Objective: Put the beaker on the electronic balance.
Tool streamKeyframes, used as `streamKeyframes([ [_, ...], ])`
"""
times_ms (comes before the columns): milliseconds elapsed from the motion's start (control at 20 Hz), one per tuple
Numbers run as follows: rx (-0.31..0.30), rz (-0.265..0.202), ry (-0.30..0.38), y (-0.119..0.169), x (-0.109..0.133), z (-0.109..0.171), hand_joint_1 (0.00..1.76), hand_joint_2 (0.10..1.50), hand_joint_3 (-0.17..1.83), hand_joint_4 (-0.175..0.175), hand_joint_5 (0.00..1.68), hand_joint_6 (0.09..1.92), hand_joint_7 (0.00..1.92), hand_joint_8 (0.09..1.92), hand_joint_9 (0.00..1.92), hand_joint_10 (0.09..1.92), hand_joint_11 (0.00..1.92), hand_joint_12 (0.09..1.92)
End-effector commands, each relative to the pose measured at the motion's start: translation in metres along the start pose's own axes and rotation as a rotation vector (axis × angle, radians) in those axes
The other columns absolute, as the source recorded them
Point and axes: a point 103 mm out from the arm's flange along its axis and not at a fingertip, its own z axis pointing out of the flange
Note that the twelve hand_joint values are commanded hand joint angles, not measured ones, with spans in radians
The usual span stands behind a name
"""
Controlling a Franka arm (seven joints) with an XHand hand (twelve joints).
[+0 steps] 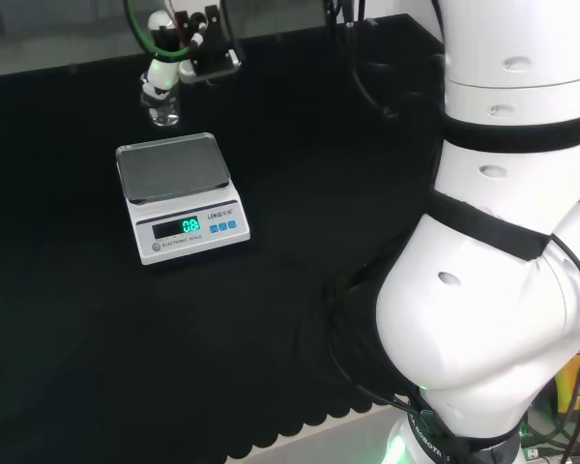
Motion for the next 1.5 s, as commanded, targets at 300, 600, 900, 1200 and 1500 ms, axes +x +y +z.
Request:
streamKeyframes([
  [300, 0.064, -0.048, 0.023, 0.023, 0.027, 0.030, 1.00, 0.72, 0.54, -0.152, 0.99, 0.69, 1.05, 0.73, 1.45, 0.09, 1.47, 0.63],
  [600, 0.076, -0.068, 0.053, 0.038, 0.025, 0.048, 1.00, 0.72, 0.54, -0.153, 0.99, 0.69, 1.05, 0.73, 1.46, 0.09, 1.47, 0.63],
  [900, 0.103, -0.034, 0.057, 0.052, 0.021, 0.063, 1.00, 0.72, 0.54, -0.153, 0.99, 0.70, 1.05, 0.73, 1.45, 0.09, 1.47, 0.63],
  [1200, 0.127, 0.009, 0.045, 0.065, 0.014, 0.069, 1.01, 0.72, 0.54, -0.152, 0.99, 0.70, 1.04, 0.73, 1.45, 0.09, 1.47, 0.63],
  [1500, 0.150, 0.045, 0.042, 0.074, 0.004, 0.078, 1.01, 0.72, 0.54, -0.152, 0.99, 0.70, 1.04, 0.73, 1.45, 0.09, 1.47, 0.63],
])
